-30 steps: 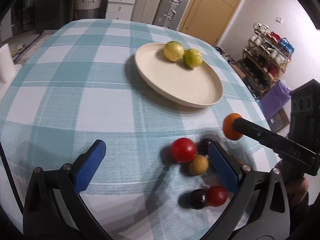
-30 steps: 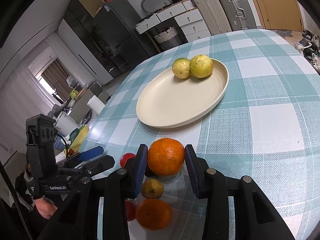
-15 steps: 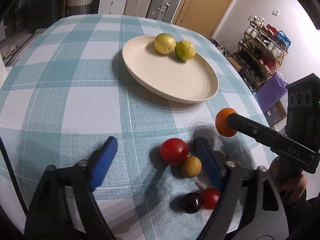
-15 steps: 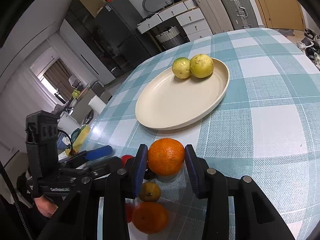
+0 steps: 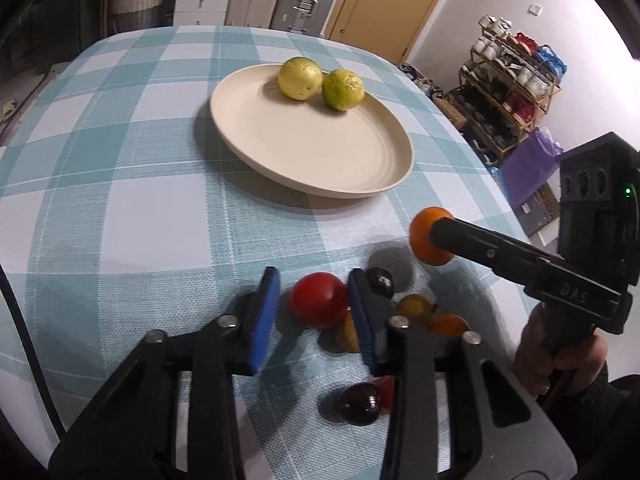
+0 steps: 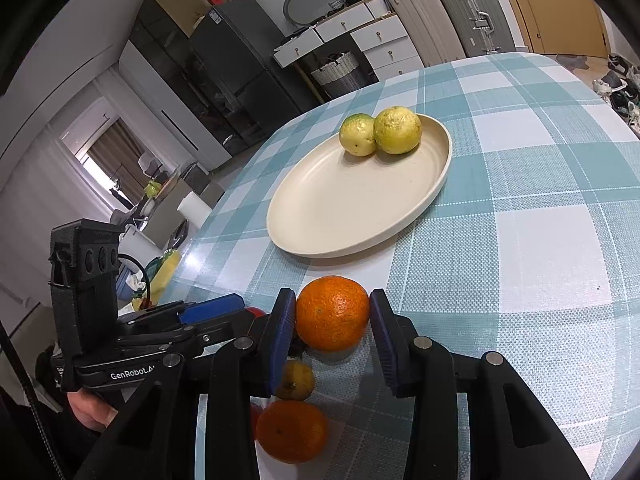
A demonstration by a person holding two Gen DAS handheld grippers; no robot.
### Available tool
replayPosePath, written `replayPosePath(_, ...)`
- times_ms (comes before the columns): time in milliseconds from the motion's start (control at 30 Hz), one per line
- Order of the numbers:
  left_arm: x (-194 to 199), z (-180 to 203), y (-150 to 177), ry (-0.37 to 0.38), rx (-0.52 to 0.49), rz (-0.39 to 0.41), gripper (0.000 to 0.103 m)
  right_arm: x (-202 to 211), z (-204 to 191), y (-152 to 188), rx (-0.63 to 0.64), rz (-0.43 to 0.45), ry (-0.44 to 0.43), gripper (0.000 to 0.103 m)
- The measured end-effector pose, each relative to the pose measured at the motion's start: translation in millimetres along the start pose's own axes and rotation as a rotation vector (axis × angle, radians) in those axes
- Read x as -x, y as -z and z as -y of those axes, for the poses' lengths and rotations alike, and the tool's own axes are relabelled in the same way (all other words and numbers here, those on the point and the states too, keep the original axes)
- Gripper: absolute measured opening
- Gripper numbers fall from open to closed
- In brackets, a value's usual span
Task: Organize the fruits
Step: 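Grasp the orange with the right tool while the left tool grasps a small orange tomato, then grasp the red tomato with the left tool while the right tool holds the orange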
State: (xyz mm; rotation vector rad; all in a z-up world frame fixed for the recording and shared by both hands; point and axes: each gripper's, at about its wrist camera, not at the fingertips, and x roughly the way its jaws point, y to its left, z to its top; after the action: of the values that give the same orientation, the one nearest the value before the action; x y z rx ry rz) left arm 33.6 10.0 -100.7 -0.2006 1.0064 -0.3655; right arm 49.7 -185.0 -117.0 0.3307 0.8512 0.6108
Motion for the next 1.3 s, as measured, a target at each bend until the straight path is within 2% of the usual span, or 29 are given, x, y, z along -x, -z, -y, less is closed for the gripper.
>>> replayPosePath(333,3,0,-1,-0.006,-0.01,-0.001,0.025,1,-1,-1,0.008,0.0,0.001,0.039)
replayPosePath(500,10,-1,-4,-0.003,-0.019,0.021,0.012,1,-1,-1,0.008,0.004,0.002,0.039)
replayPosePath(633,9,-7,-6,0.017,0.005,0.016,0.012,1,-2,-3,0.011,0.008,-0.002,0.039)
replayPosePath(767,10,-11,-4,0.041,0.029,0.01,0.013,-3,-1,-3,0.011,-0.005,-0.002,0.039)
replayPosePath(867,5,-13,-4,0.045,0.053,-0.015,0.028,-6,0,-2,0.009,-0.015,0.0,0.039)
replayPosePath(900,4,-14,-4,0.043,0.06,-0.018,0.031,-6,0,-2,0.008,-0.017,0.001,0.039)
replayPosePath(1033,4,-10,-1,0.033,0.05,-0.016,0.031,-8,-1,-2,0.008,-0.018,-0.002,0.039)
replayPosePath(1233,-7,-2,3,0.037,0.028,-0.056,0.031,-7,-2,-1,0.01,-0.019,-0.001,0.039)
replayPosePath(1300,-9,-1,4,0.029,0.027,-0.066,0.028,-7,-2,-1,0.01,-0.019,0.0,0.039)
